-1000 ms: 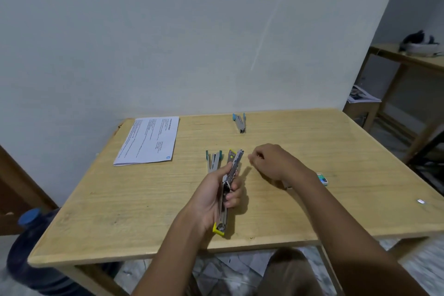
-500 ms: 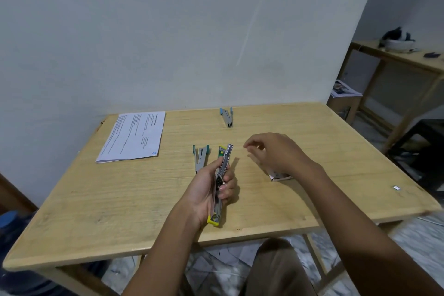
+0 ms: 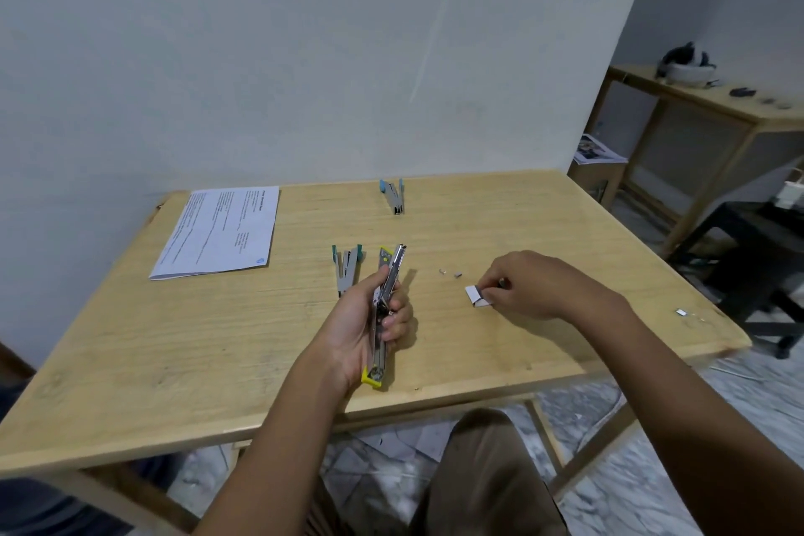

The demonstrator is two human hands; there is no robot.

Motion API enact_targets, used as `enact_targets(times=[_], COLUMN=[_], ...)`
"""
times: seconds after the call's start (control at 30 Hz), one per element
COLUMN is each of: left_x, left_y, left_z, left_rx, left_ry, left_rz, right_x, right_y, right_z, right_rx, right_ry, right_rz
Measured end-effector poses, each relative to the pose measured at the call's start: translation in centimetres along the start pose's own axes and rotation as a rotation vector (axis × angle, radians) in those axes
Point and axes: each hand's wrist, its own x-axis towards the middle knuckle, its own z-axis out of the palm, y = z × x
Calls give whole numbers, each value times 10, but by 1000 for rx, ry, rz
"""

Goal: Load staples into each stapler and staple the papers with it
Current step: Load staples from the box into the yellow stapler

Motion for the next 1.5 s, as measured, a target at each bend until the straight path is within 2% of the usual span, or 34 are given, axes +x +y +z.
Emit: enact_targets(times=[0.2, 0.4, 0.57, 0.97, 1.3, 1.5], left_x=[2, 2, 0, -4, -2, -3], left_y=[-1, -1, -1, -2, -2, -1], left_z=[-5, -5, -3, -2, 0, -2], left_rx=[10, 13, 19, 44, 55, 37], left_ry=[-7, -7, 4, -1, 4, -2], left_rz=[13, 14, 24, 26, 31, 25], right_x=[-2, -3, 2, 5, -7, -14], right_y=[-2, -8, -11, -11, -1, -7], right_z=[-6, -19, -32, -17, -19, -27], right_rx=[-31, 140, 145, 71, 276, 610], right_ry=[-55, -163, -216, -43, 169, 273], right_rz=[-30, -13, 36, 20, 40, -26])
